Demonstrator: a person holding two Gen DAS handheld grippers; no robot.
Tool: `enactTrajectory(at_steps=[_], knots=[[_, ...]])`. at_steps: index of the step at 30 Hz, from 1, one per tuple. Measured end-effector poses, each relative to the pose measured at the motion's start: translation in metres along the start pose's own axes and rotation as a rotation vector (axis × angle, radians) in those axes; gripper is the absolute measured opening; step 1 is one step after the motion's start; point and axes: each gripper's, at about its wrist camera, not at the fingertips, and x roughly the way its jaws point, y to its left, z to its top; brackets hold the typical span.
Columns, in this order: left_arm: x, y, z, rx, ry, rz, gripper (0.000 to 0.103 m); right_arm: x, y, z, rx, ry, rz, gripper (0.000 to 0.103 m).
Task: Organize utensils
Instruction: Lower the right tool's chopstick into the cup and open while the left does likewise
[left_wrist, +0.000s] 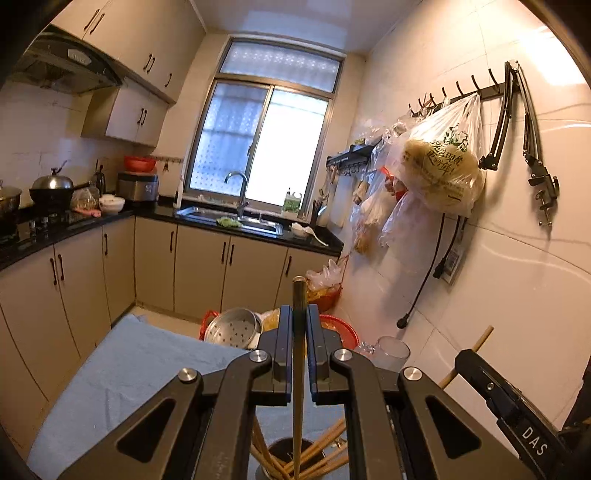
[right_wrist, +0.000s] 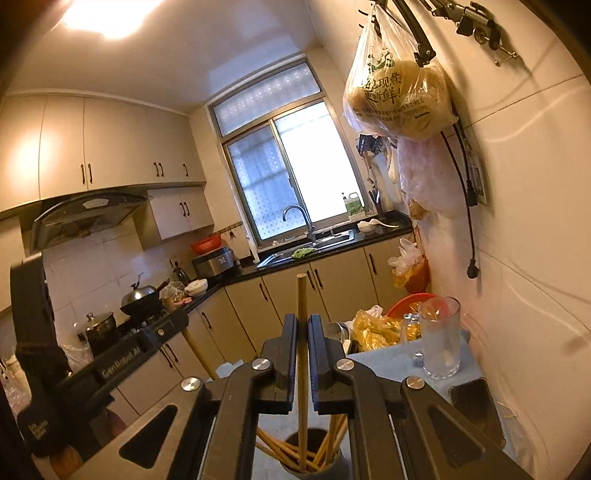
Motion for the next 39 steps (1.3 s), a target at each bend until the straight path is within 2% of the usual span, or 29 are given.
enactTrajectory(at_steps=[3, 9, 13, 30, 39], knots=[[0.007, -0.001, -0.003, 0.001, -0.001, 0.001, 0.007, 0.008, 0.004, -0.001, -0.026, -0.007, -0.015, 0.007], [0.020, 0.001, -0.020, 0.011, 0.022, 0.006, 0.007, 0.026, 0.003, -0.020, -0.045, 0.037, -0.023, 0.007], [0.029, 0.006, -0.032, 0.001, 0.068, 0.001, 0.007, 0.034, -0.002, -0.037, -0.038, 0.072, -0.028, 0.007], [0.029, 0.020, -0.056, -0.002, 0.137, -0.029, 0.007, 0.044, -0.014, -0.066, -0.025, 0.145, -0.018, 0.007], [0.031, 0.023, -0.063, 0.015, 0.165, -0.020, 0.008, 0.053, -0.018, -0.072, -0.021, 0.183, -0.026, 0.008]])
